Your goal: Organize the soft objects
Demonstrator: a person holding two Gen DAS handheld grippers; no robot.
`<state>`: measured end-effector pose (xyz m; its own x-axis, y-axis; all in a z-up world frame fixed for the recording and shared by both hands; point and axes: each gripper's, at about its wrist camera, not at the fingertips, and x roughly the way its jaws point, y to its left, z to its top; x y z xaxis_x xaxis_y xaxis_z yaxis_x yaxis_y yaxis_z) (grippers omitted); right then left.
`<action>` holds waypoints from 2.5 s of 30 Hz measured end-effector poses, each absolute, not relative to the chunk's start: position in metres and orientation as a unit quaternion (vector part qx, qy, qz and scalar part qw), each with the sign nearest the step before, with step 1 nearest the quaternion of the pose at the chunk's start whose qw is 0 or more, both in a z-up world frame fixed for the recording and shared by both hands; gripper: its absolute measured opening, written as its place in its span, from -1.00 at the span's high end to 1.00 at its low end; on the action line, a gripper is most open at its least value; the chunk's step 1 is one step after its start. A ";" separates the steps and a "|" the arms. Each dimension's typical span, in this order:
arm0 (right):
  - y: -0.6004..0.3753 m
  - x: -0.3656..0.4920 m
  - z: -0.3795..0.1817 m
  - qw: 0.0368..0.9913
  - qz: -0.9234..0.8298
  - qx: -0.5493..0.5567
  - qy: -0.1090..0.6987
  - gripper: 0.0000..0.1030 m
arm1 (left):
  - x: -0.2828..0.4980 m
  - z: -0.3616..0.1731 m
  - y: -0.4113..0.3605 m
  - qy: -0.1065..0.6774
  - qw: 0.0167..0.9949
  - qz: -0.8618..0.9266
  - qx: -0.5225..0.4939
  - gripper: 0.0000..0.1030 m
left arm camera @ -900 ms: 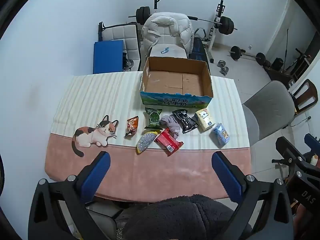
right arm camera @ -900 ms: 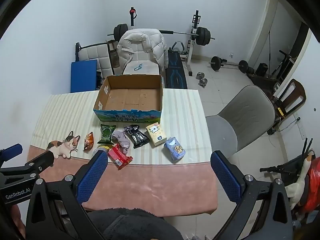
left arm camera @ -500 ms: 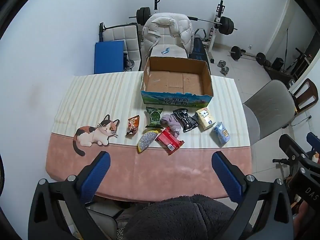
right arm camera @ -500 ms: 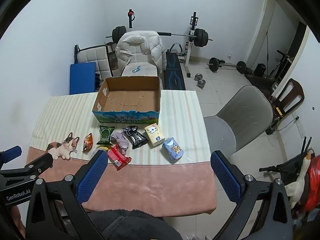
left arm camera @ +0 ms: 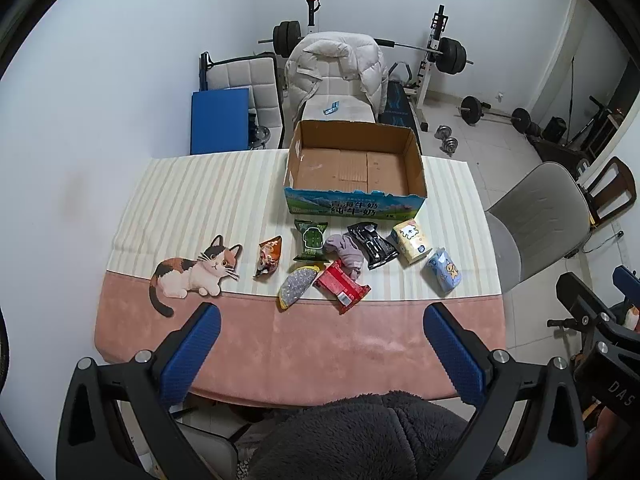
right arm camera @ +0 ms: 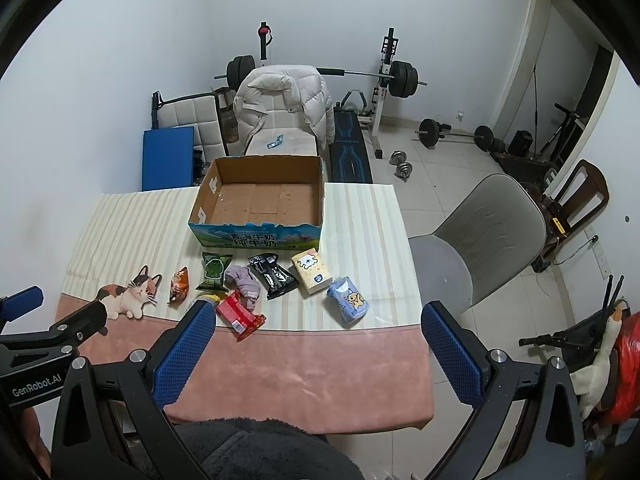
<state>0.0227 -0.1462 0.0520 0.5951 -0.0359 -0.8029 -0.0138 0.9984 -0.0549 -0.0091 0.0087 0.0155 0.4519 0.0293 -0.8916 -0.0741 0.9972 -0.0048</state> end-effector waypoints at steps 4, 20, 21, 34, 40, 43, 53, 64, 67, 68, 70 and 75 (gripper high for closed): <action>-0.147 0.022 0.053 0.893 -0.006 -0.027 0.449 -1.00 | -0.008 0.016 0.007 0.521 0.853 0.030 -0.019 -1.00; -0.151 0.022 0.057 0.891 -0.006 -0.025 0.452 -1.00 | -0.011 0.014 0.001 0.519 0.854 0.025 -0.020 -1.00; -0.152 0.021 0.056 0.891 -0.007 -0.026 0.452 -1.00 | -0.011 0.014 0.001 0.519 0.854 0.025 -0.020 -1.00; -0.154 0.021 0.056 0.892 -0.007 -0.024 0.451 -1.00 | -0.011 0.013 0.001 0.518 0.855 0.024 -0.019 -1.00; -0.154 0.019 0.055 0.893 -0.005 -0.024 0.450 -1.00 | -0.011 0.014 0.002 0.518 0.855 0.026 -0.020 -1.00; -0.153 0.018 0.056 0.894 -0.003 -0.025 0.447 -1.00 | -0.011 0.013 0.002 0.517 0.855 0.025 -0.020 -1.00; -0.149 0.018 0.056 0.897 -0.005 -0.023 0.442 -1.00 | -0.013 0.013 0.001 0.515 0.856 0.025 -0.020 -1.00; -0.150 0.014 0.056 0.898 -0.004 -0.023 0.440 -1.00 | -0.017 0.014 -0.004 0.512 0.859 0.024 -0.020 -1.00; -0.149 0.013 0.056 0.898 -0.004 -0.022 0.439 -1.00 | -0.017 0.015 -0.005 0.513 0.858 0.023 -0.020 -1.00; -0.147 0.015 0.056 0.898 -0.004 -0.022 0.440 -1.00 | -0.016 0.015 -0.006 0.514 0.858 0.023 -0.019 -1.00; -0.150 0.012 0.056 0.898 -0.004 -0.021 0.439 -1.00 | -0.015 0.015 -0.007 0.513 0.858 0.023 -0.020 -1.00; -0.147 0.023 0.047 0.894 0.001 -0.011 0.449 -1.00 | -0.016 0.013 -0.007 0.509 0.860 0.025 -0.019 -1.00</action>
<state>0.0225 -0.1469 0.0469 0.5972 -0.0075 -0.8021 -0.0114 0.9998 -0.0179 -0.0156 -0.0069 0.0134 0.4805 0.0234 -0.8767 -0.0616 0.9981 -0.0071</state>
